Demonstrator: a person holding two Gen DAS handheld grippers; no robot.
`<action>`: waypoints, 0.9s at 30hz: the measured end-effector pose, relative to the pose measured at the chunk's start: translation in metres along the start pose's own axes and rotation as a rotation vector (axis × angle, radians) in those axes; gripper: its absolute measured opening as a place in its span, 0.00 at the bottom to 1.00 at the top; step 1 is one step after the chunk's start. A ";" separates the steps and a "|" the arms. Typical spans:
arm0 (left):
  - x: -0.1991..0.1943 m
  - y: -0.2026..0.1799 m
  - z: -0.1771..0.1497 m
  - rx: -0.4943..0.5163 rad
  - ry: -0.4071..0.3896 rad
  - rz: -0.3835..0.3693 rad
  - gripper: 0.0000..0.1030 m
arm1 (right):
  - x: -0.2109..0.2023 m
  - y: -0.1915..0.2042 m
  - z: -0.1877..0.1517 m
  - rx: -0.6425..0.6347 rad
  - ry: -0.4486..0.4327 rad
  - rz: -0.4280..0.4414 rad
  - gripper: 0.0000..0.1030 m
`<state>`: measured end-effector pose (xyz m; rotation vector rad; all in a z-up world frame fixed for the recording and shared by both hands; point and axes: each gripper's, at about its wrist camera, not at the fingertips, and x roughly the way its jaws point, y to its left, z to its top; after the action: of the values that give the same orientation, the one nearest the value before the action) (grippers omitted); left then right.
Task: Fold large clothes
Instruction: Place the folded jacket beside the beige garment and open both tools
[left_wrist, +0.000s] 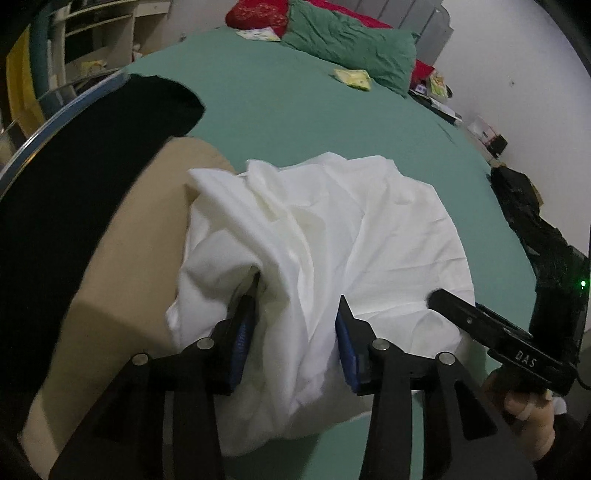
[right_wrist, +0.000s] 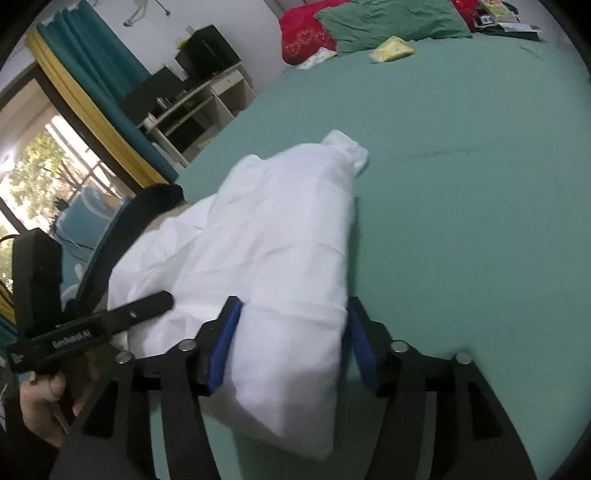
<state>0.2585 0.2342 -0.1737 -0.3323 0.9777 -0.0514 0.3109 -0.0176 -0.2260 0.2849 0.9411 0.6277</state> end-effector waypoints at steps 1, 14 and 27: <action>-0.004 0.003 -0.003 -0.009 -0.003 0.005 0.43 | -0.005 0.000 -0.003 -0.003 0.004 -0.016 0.64; -0.065 -0.018 -0.054 0.013 -0.026 0.132 0.44 | -0.063 -0.005 -0.038 -0.047 0.131 -0.110 0.84; -0.116 -0.057 -0.116 -0.020 -0.055 0.123 0.43 | -0.131 -0.006 -0.077 -0.028 0.105 -0.137 0.84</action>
<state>0.1040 0.1734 -0.1228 -0.2902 0.9425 0.0795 0.1935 -0.1060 -0.1860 0.1626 1.0422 0.5332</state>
